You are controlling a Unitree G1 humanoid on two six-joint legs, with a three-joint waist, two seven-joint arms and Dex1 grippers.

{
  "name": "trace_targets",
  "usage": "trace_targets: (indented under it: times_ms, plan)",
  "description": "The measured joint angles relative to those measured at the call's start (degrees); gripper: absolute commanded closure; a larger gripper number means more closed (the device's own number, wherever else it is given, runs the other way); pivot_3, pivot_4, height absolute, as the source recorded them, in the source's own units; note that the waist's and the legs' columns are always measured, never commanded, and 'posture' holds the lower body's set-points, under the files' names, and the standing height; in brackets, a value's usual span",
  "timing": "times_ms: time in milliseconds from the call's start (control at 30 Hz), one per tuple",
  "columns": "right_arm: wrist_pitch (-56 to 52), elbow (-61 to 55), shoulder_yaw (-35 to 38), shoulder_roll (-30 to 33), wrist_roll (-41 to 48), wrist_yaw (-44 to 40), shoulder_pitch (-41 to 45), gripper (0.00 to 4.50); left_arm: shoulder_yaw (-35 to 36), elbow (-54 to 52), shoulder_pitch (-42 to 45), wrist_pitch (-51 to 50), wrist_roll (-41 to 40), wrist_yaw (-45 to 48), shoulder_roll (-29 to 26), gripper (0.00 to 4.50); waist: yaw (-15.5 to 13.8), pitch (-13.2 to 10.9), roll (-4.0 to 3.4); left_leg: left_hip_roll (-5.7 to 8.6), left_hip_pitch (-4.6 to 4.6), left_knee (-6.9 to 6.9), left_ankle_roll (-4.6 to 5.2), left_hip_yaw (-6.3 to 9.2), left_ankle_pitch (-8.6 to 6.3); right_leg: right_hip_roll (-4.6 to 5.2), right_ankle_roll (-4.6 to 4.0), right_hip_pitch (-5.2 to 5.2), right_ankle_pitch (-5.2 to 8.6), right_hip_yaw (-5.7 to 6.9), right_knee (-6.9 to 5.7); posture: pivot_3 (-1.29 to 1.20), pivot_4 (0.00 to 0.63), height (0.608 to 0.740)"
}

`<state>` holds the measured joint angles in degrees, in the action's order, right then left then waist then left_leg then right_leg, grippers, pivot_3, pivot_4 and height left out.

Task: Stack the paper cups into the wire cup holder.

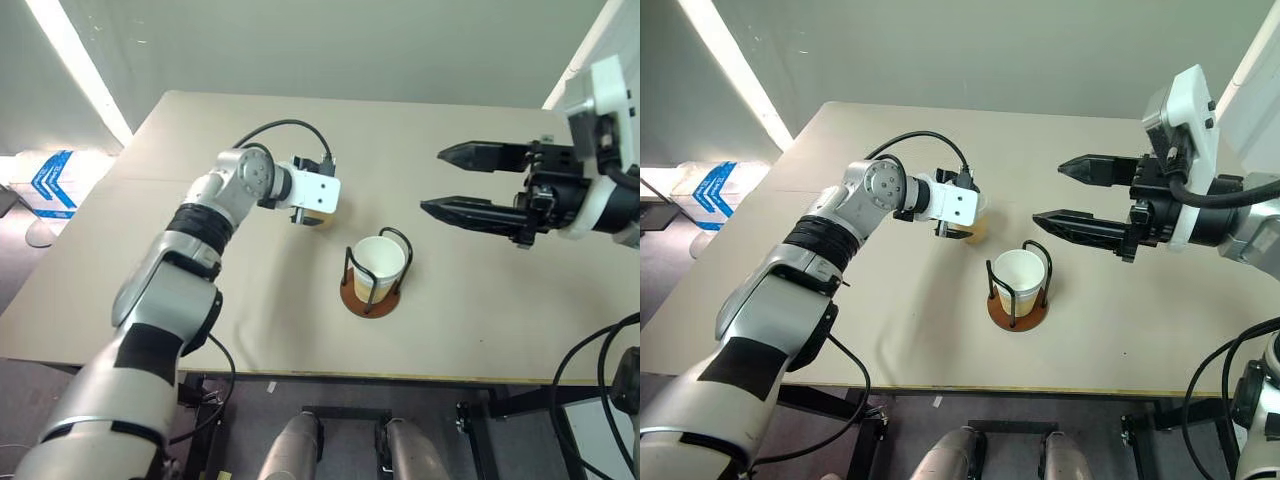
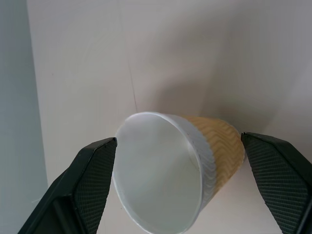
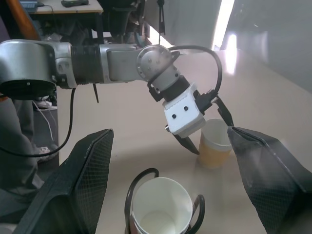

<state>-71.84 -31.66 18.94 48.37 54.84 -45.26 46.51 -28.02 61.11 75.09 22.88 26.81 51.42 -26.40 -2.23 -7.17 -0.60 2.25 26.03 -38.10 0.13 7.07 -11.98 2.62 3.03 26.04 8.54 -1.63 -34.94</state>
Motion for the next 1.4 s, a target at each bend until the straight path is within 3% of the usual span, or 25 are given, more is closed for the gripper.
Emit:
trace_targets:
  times_ms: [133, 233, 600, 933, 1067, 1267, 1400]
  plan:
    - [0.7, 0.32, 0.0, 1.1, 1.3, 0.79, -0.76, 0.56, -0.42, 2.07, 0.33, 0.63, 1.52, -1.15, 0.55, 0.0, -0.07, 0.0, 0.0, 0.0, 0.02, -0.04, -0.02, -0.01, 0.01, 0.0, 0.05, 0.0, 0.03, -0.01, 0.0, 0.0, 0.15, 0.74]
    - [1.54, 0.48, 0.0, 1.79, 2.05, 1.42, -1.0, 0.52, -1.02, 3.8, 0.85, 1.11, 2.9, -3.14, 1.03, 0.6, -0.09, 0.0, 0.0, 0.0, 0.02, -0.05, -0.01, -0.05, 0.01, 0.01, 0.07, -0.01, 0.04, -0.02, 0.0, 0.0, 0.15, 0.74]
    - [4.34, 0.91, -0.1, 2.79, 3.12, 2.76, -2.95, 0.52, -1.95, 9.11, 2.09, 3.8, 4.91, -5.39, 3.81, 4.46, -0.25, 0.0, 0.0, 0.0, 0.0, -0.1, 0.01, -0.12, 0.0, 0.0, 0.17, -0.03, 0.05, -0.06, -0.01, 0.0, 0.15, 0.74]
    - [9.02, -0.7, -0.02, 4.77, 4.6, 2.23, -7.16, 0.52, 2.02, 9.04, 2.09, 8.5, -1.13, 9.23, 0.47, 4.46, -0.25, 0.0, 0.01, 0.01, 0.02, -0.15, 0.05, -0.13, -0.01, -0.01, 0.26, -0.04, 0.08, -0.07, -0.01, 0.0, 0.15, 0.74]
    - [11.89, -1.19, 0.82, 6.88, 4.6, 0.17, -10.35, 0.52, 5.71, 5.98, 2.08, 8.48, -7.15, 18.42, -0.58, 4.46, -0.58, 0.01, 0.01, 0.02, 0.12, -0.18, 0.13, -0.09, 0.0, -0.01, 0.29, -0.05, 0.1, -0.07, 0.0, 0.0, 0.15, 0.74]
    - [13.74, -2.32, 6.65, 9.28, 7.45, -3.03, -17.67, 0.52, 11.24, -12.43, -1.54, -0.79, -21.62, 36.31, -2.99, 4.46, -0.66, 0.04, -0.02, -0.01, 0.11, -0.29, 0.3, -0.27, -0.17, 0.02, 0.38, -0.08, 0.17, -0.1, -0.02, 0.0, 0.15, 0.74]
    - [14.64, -2.95, 9.73, 9.21, 10.43, -2.95, -21.51, 0.52, 9.48, -27.43, -6.53, -12.87, -31.64, 38.78, -7.01, 4.46, -0.42, 0.04, -0.02, -0.05, 0.1, -0.42, 0.3, -0.31, -0.17, 0.01, 0.4, -0.09, 0.18, -0.1, -0.06, 0.0, 0.15, 0.74]
